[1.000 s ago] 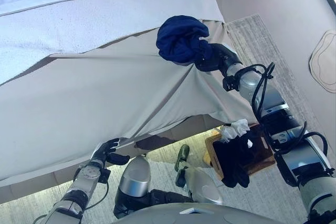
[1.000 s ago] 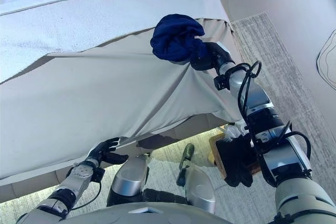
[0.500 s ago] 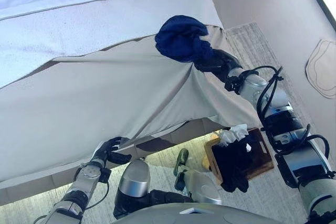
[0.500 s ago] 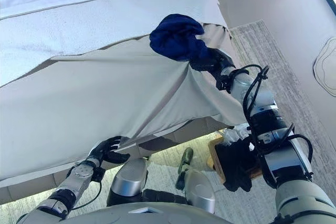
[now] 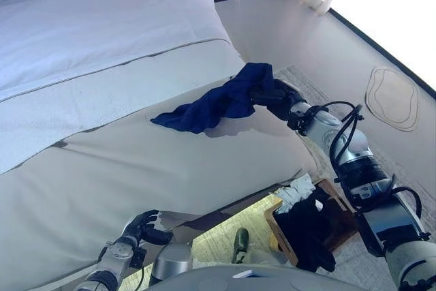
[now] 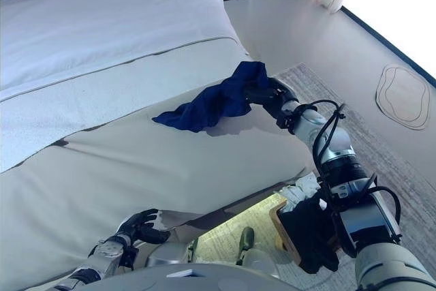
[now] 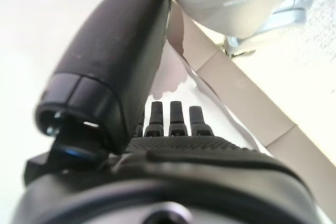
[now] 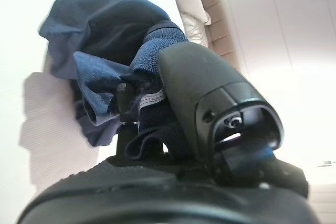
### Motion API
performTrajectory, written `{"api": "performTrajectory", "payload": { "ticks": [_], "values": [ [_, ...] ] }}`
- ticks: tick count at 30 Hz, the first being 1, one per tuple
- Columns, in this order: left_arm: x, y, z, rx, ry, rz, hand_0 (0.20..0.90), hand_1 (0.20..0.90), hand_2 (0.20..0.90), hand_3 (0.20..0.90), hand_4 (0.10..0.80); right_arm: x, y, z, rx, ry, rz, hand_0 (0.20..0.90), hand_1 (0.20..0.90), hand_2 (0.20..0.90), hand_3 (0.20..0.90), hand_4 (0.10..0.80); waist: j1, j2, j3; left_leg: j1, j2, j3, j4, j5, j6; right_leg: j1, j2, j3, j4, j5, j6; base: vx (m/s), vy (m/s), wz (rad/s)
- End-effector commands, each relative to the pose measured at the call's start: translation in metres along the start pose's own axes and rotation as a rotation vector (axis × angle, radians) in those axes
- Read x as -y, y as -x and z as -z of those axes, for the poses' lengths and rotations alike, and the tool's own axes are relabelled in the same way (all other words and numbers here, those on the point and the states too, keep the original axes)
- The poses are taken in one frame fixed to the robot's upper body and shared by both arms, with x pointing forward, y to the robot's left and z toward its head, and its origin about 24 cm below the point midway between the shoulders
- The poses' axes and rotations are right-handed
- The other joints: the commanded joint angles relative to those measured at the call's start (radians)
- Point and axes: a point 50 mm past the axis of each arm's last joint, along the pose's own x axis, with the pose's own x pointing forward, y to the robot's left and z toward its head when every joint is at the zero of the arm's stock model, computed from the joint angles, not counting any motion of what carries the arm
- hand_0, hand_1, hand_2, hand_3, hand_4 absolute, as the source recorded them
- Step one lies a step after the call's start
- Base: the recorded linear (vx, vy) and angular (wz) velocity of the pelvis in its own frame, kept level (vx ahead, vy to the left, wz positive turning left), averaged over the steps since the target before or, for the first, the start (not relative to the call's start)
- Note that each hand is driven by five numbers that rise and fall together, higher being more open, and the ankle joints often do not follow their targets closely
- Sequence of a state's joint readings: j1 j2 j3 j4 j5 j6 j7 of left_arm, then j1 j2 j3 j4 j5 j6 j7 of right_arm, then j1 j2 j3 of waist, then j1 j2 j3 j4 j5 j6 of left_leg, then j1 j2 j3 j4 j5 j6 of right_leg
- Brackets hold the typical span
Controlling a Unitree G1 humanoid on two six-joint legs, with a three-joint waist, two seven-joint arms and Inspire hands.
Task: Pick up the clothes from the bed and place them into the basket
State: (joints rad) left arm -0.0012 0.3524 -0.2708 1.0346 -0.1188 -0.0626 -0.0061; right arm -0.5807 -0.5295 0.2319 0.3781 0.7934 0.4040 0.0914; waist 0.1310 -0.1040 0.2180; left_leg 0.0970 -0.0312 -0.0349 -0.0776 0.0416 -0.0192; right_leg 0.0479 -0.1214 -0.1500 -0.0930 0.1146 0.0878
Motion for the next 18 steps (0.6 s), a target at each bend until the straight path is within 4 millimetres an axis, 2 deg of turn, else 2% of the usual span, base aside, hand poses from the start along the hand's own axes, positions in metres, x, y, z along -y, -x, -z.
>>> {"api": "performTrajectory", "payload": {
  "ticks": [1,3,4,6,8,9,11,15,18],
  "values": [
    [0.004,0.001,0.008,-0.015,-0.035,0.008,0.9,0.9,0.9,0.9,0.8,-0.004,0.007,-0.07,0.332,0.097,0.015,0.3,0.3,0.3,0.2,0.1,0.018,0.018,-0.069,-0.024,0.015,-0.029,0.047,-0.062,0.014,0.024,-0.001,-0.032,0.107,-0.088,-0.002,0.0,0.0,0.0],
    [0.005,0.001,0.007,-0.012,-0.034,0.007,0.9,0.9,0.9,0.9,0.8,-0.003,0.013,-0.085,0.437,0.138,0.092,0.3,0.3,0.3,0.2,0.1,0.017,0.019,-0.066,-0.023,0.018,-0.025,0.044,-0.061,0.015,0.023,0.0,-0.033,0.106,-0.086,0.0,0.0,0.0,0.0],
    [0.006,0.001,0.007,-0.012,-0.026,0.004,0.9,0.9,0.9,0.9,0.8,-0.004,0.02,-0.101,0.54,0.204,0.158,0.3,0.3,0.3,0.2,0.1,0.013,0.021,-0.064,-0.022,0.021,-0.02,0.042,-0.061,0.016,0.021,0.001,-0.031,0.105,-0.085,0.0,0.0,0.0,0.0],
    [0.007,0.001,0.006,-0.014,-0.019,0.004,0.9,0.9,0.9,0.9,0.8,-0.005,0.029,-0.118,0.645,0.268,0.232,0.3,0.3,0.3,0.2,0.1,0.008,0.022,-0.062,-0.021,0.022,-0.014,0.04,-0.062,0.017,0.019,0.002,-0.027,0.105,-0.085,0.001,-0.029,0.003,-0.03],
    [0.008,0.0,0.007,-0.018,-0.017,0.002,0.9,0.9,0.9,0.9,0.8,-0.008,0.048,-0.142,0.812,0.386,0.357,0.3,0.3,0.3,0.2,0.1,-0.002,0.023,-0.062,-0.019,0.025,-0.005,0.04,-0.065,0.019,0.017,0.005,-0.02,0.106,-0.087,0.001,-0.041,0.003,-0.05],
    [0.008,0.001,0.008,-0.025,-0.011,-0.001,0.9,0.9,0.9,0.9,0.8,-0.012,0.066,-0.162,0.949,0.504,0.463,0.3,0.3,0.3,0.2,0.1,-0.012,0.024,-0.062,-0.016,0.028,0.005,0.039,-0.068,0.02,0.014,0.007,-0.012,0.108,-0.089,0.001,-0.046,0.015,-0.06],
    [0.007,0.001,0.013,-0.045,-0.009,-0.002,0.9,0.9,0.9,0.9,0.8,-0.013,0.091,-0.188,1.101,0.617,0.6,0.3,0.3,0.3,0.2,0.1,-0.03,0.024,-0.067,-0.007,0.03,0.023,0.036,-0.073,0.021,0.015,0.01,-0.001,0.108,-0.093,0.002,-0.03,0.035,-0.15],
    [0.003,0.003,0.025,-0.095,-0.017,-0.002,0.9,0.9,0.9,0.9,0.8,-0.005,0.137,-0.235,1.252,0.744,0.783,0.3,0.3,0.3,0.2,0.1,-0.072,0.019,-0.093,0.014,0.033,0.061,0.035,-0.087,0.018,0.02,0.017,0.027,0.108,-0.099,0.002,0.014,0.028,-0.29],
    [0.001,0.004,0.028,-0.116,-0.039,0.006,0.9,0.9,0.9,0.9,0.8,0.003,0.164,-0.266,1.279,0.795,0.89,0.3,0.3,0.3,0.2,0.1,-0.107,0.012,-0.118,0.031,0.035,0.091,0.035,-0.097,0.014,0.023,0.025,0.058,0.103,-0.099,0.002,0.06,0.013,-0.26]
  ]
}}
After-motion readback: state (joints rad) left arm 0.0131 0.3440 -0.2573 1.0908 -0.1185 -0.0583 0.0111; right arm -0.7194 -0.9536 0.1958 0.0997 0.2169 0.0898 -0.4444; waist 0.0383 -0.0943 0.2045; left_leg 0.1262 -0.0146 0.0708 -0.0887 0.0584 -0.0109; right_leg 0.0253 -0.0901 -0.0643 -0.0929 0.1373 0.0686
